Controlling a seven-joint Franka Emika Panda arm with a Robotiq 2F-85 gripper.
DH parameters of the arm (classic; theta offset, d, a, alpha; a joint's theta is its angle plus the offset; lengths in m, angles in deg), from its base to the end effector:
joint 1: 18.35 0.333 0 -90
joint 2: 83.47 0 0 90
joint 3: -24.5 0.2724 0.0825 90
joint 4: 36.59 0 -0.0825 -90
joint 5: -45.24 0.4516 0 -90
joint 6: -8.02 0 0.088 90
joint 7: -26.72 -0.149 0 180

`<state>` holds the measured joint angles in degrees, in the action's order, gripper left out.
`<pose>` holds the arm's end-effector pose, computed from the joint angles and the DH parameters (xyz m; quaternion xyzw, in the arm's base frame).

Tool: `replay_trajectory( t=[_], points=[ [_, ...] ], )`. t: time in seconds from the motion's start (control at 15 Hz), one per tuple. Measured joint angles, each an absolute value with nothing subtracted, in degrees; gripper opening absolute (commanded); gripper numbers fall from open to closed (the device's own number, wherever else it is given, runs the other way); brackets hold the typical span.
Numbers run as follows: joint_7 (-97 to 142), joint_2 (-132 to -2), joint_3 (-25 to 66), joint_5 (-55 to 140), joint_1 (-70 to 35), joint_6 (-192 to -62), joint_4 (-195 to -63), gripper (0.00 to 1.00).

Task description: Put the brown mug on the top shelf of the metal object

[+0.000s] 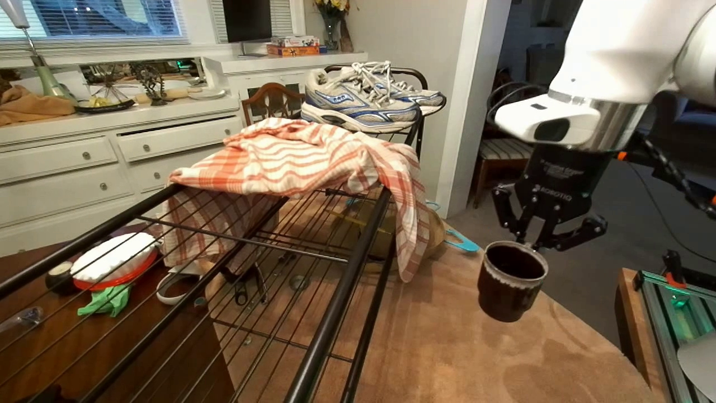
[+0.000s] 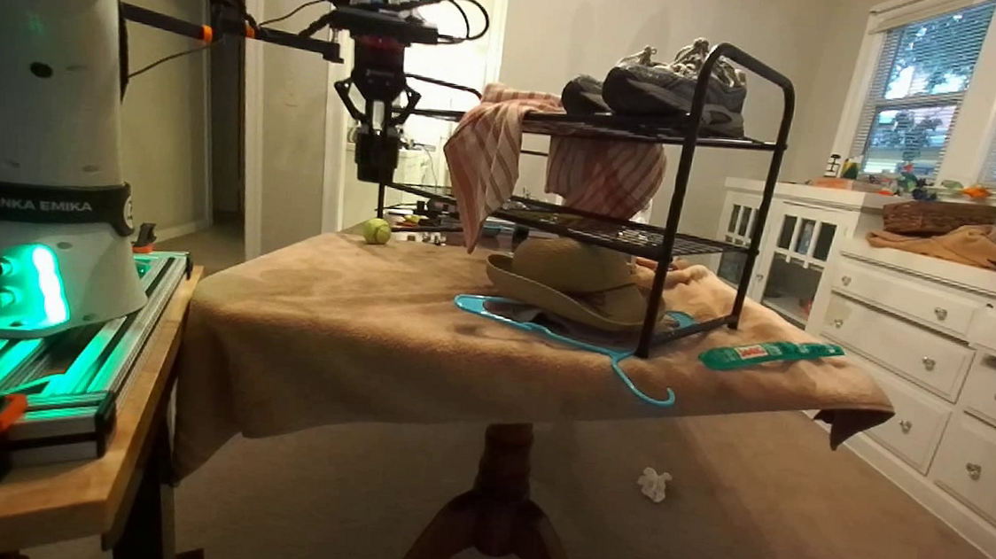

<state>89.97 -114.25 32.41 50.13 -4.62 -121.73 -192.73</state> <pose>0.4179 0.1572 0.2715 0.7602 0.6486 0.0340 0.0148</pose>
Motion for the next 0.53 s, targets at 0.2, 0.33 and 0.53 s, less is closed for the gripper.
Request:
replay_trajectory(
  t=[0.2, 0.33, 0.53],
  points=[
    [89.65, -121.81, 31.14, 49.74, -2.52, -111.0, -189.64, 0.04],
    [88.35, -124.79, 31.12, 48.85, -1.98, -107.27, -186.39, 0.04],
    [85.37, -125.25, 31.65, 47.7, -1.4, -106.38, -181.07, 0.04]
  ],
)
